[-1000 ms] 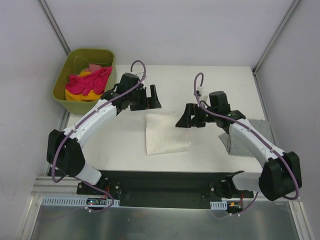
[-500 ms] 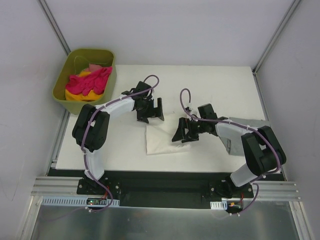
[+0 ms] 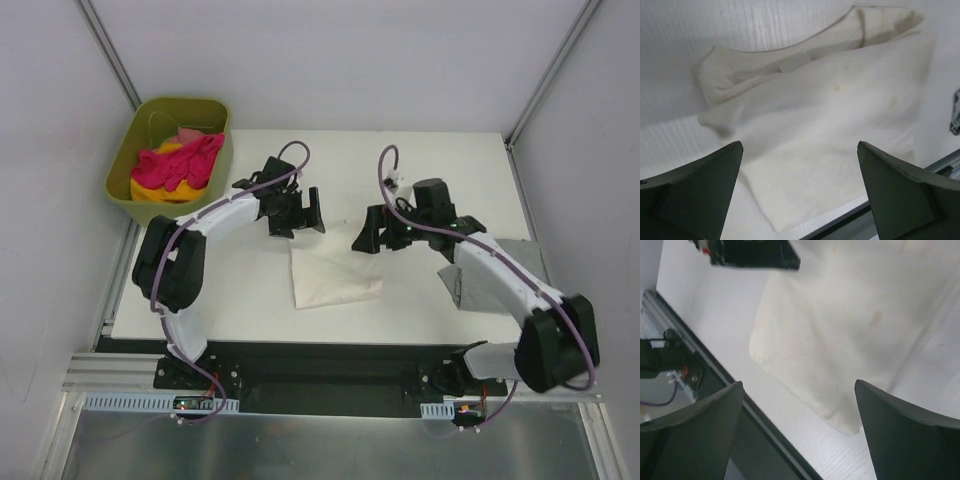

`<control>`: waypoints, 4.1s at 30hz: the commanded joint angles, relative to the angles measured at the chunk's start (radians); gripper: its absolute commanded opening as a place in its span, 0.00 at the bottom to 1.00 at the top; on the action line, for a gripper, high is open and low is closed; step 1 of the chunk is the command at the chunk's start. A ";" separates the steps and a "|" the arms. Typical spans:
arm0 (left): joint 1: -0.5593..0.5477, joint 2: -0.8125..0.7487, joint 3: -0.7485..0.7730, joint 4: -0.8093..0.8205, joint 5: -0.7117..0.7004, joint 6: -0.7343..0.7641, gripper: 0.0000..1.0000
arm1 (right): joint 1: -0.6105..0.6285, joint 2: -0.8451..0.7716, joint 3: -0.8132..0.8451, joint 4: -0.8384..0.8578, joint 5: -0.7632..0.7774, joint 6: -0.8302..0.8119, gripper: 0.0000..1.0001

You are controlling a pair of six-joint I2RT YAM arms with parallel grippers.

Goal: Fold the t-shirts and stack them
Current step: Fold the tshirt, then neatly place the folded tshirt to the corner

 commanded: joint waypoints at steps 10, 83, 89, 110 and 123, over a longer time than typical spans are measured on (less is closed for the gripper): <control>0.004 -0.599 -0.145 -0.022 -0.217 0.069 0.99 | 0.024 -0.408 0.155 -0.199 0.762 0.013 0.97; 0.058 -0.720 -0.359 -0.084 -0.290 0.026 0.99 | 0.103 0.199 0.332 -0.878 1.421 -0.074 0.01; 0.061 -0.723 -0.356 -0.087 -0.297 0.034 0.99 | 0.020 0.095 0.283 -0.876 1.511 -0.197 0.01; 0.073 -0.700 -0.343 -0.090 -0.297 0.055 0.99 | -0.289 -0.036 0.335 -0.723 1.476 -0.421 0.01; 0.086 -0.691 -0.332 -0.088 -0.293 0.058 0.99 | -0.315 -0.087 0.447 -0.758 1.381 -0.461 0.01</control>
